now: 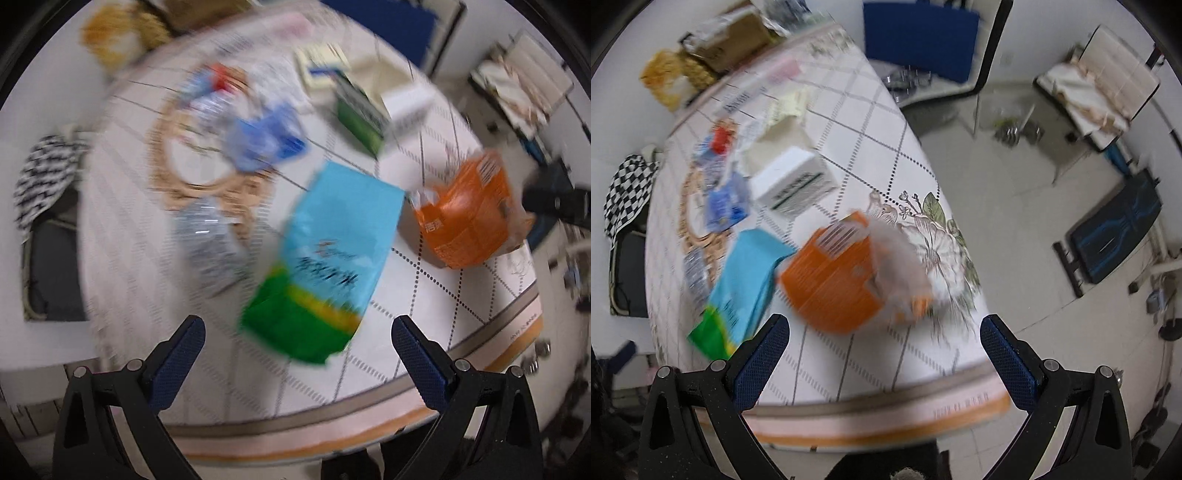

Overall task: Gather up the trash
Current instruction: 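Reach to the table and grasp the orange snack bag with the right tool, then grasp the silver blister pack with the left tool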

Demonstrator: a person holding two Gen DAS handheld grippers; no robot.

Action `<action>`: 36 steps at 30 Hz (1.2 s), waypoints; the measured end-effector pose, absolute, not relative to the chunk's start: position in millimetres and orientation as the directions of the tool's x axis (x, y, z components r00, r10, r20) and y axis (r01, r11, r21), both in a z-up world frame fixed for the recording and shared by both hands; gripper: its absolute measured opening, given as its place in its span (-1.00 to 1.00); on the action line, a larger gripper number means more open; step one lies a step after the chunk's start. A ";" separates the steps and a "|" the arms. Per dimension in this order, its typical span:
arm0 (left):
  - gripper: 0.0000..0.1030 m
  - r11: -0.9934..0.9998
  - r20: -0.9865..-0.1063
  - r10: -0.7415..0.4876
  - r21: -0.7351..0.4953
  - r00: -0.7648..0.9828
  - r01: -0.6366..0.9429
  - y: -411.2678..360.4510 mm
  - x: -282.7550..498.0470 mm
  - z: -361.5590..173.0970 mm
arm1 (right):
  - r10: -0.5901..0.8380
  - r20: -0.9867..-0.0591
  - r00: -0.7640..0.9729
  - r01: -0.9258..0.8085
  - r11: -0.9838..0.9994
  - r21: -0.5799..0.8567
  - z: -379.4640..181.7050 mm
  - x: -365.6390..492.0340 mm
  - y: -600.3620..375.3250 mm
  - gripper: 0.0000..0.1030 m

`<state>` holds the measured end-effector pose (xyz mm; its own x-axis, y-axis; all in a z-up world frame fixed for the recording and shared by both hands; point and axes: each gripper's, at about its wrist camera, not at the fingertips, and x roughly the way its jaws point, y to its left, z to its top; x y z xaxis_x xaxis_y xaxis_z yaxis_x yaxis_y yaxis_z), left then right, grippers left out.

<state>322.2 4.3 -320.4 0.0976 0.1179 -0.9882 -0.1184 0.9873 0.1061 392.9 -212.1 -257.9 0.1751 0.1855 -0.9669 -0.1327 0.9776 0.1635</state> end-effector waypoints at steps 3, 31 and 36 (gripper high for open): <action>0.58 0.991 -0.994 0.106 0.104 0.021 -0.086 2.2 342.2 -350.8 | 0.237 -0.968 0.076 -0.101 0.968 0.229 -297.0 420.3 -209.2 0.99; -0.88 0.950 -0.976 0.095 0.029 0.198 -0.310 71.8 333.8 -271.8 | 0.374 -0.927 0.037 -0.113 0.923 0.368 -292.1 446.6 -222.1 -0.63; -0.88 0.837 -0.984 0.016 -0.084 0.178 -0.541 144.1 336.1 -306.1 | 0.370 -0.928 0.032 -0.111 0.924 0.365 -294.9 456.8 -215.8 -0.62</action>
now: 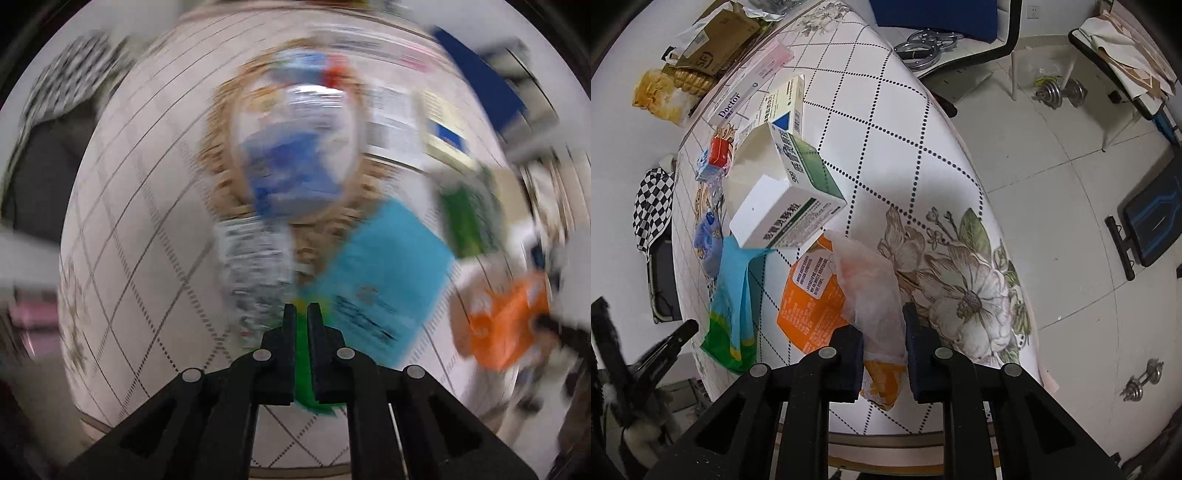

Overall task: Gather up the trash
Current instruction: 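Grasp the silver blister pack with the left tool, then carry the orange bag and blister pack down to the floor bin and release both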

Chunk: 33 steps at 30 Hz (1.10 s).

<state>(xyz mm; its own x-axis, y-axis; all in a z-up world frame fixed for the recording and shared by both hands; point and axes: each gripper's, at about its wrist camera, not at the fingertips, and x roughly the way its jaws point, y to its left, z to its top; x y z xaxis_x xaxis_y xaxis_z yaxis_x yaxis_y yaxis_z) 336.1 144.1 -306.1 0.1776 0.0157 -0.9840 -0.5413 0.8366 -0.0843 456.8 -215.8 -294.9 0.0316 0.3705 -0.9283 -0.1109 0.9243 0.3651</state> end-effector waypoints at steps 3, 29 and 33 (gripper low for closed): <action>-0.74 0.740 -0.985 -0.028 -0.133 0.168 -0.659 176.9 330.5 -327.1 | 0.368 -0.929 0.035 -0.101 0.926 0.363 -296.9 463.3 -208.9 -0.61; 0.18 0.799 -0.993 0.091 0.026 0.079 -0.601 138.7 294.9 -347.2 | 0.324 -0.943 0.080 -0.180 0.935 0.306 -297.5 448.2 -176.7 -0.64; 0.18 0.802 -0.980 0.157 0.057 0.119 -0.594 126.3 258.3 -312.5 | 0.342 -0.934 0.108 -0.176 0.931 0.320 -283.9 441.2 -186.3 -0.66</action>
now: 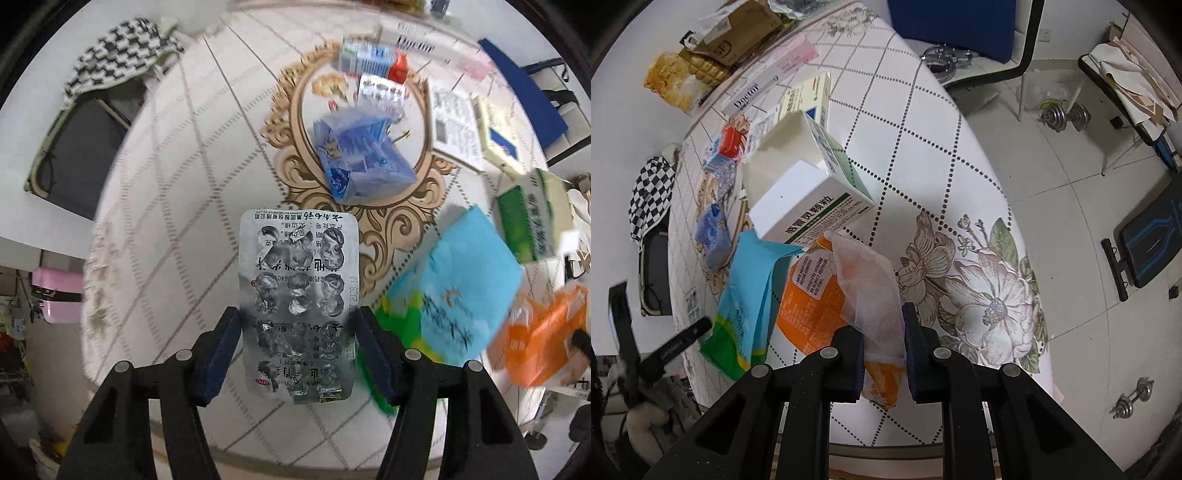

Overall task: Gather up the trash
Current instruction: 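Carry the orange bag and blister pack down to the floor bin and release both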

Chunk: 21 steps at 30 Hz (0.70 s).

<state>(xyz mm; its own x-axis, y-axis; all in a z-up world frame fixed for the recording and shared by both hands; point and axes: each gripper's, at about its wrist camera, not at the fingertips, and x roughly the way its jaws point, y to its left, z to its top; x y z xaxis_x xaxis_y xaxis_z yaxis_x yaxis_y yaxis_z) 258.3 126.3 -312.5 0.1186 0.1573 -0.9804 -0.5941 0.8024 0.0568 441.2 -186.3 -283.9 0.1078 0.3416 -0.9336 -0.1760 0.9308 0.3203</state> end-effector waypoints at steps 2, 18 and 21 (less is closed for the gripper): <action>0.18 0.807 -0.973 0.180 0.062 0.144 -0.587 116.9 243.0 -294.5 | 0.347 -0.930 0.125 -0.182 0.929 0.322 -275.7 435.6 -189.4 -0.66; 0.18 0.912 -0.933 0.101 -0.053 0.347 -0.407 73.6 126.0 -223.9 | 0.326 -0.890 0.319 -0.148 0.945 0.293 -213.7 241.9 -212.4 -0.67; 0.18 0.926 -0.941 0.042 -0.090 0.336 -0.368 59.1 86.2 -233.0 | 0.316 -0.896 0.312 -0.120 0.949 0.293 -219.5 179.5 -217.1 -0.67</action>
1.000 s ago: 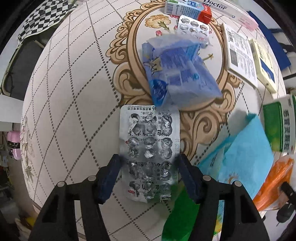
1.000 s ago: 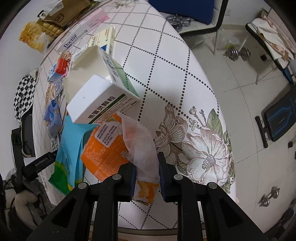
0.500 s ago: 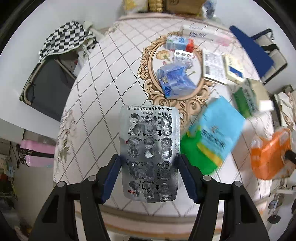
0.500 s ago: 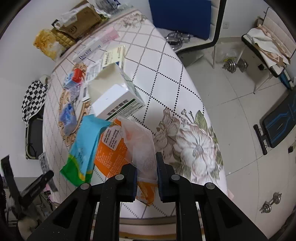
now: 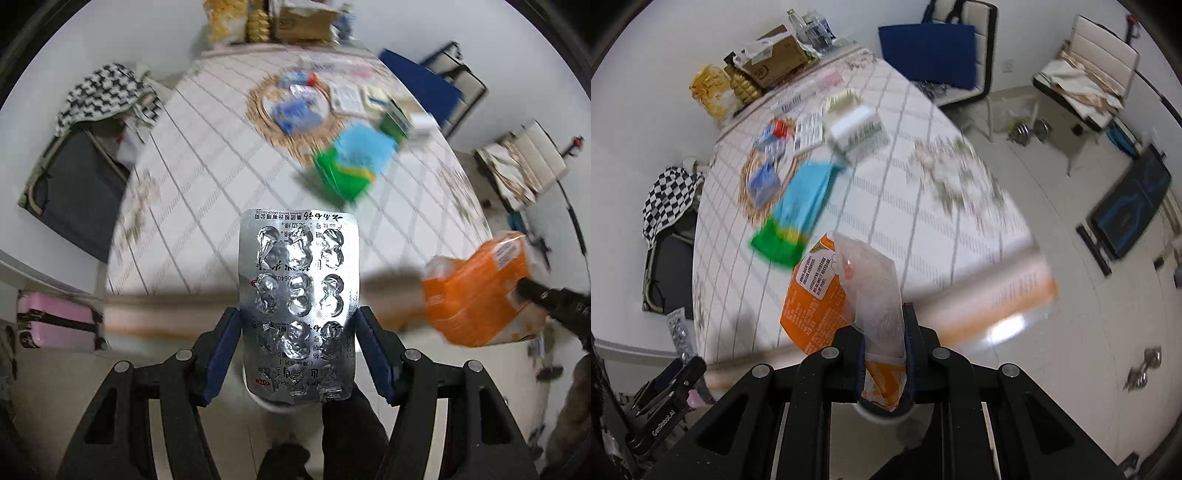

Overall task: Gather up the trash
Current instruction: 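Carry the orange bag and blister pack down to the floor bin and release both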

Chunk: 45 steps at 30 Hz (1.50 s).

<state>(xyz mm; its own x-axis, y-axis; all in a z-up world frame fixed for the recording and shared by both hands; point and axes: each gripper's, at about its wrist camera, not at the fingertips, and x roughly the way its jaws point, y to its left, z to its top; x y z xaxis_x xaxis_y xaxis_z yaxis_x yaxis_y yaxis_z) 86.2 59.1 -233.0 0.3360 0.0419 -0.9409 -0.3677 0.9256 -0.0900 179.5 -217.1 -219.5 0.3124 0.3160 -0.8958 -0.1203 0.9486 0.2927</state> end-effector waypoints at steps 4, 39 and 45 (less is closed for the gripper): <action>0.18 0.922 -0.963 -0.052 -0.148 0.265 -0.358 44.3 42.9 -267.7 | 0.307 -0.920 0.244 -0.087 0.952 0.294 -251.0 104.1 -225.2 -0.67; 0.86 0.840 -1.000 -0.014 -0.012 0.000 -0.543 94.5 -42.4 -656.9 | 0.145 -0.982 -0.122 -0.358 0.916 0.179 -753.8 14.0 -114.1 0.94; 0.86 0.844 -1.000 -0.007 -0.007 0.003 -0.536 95.2 -51.2 -615.6 | 0.074 -0.995 -0.065 -0.422 0.901 0.095 -708.6 9.1 -113.0 0.95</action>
<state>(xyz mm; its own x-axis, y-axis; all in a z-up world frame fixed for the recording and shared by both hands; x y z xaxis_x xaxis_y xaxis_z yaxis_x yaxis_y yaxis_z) -51.2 95.2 -615.6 0.0028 -0.0071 -1.0000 -0.5356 0.8444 -0.0075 9.1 -113.0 -708.6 -0.0648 0.0742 -0.9951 -0.4225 0.9014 0.0947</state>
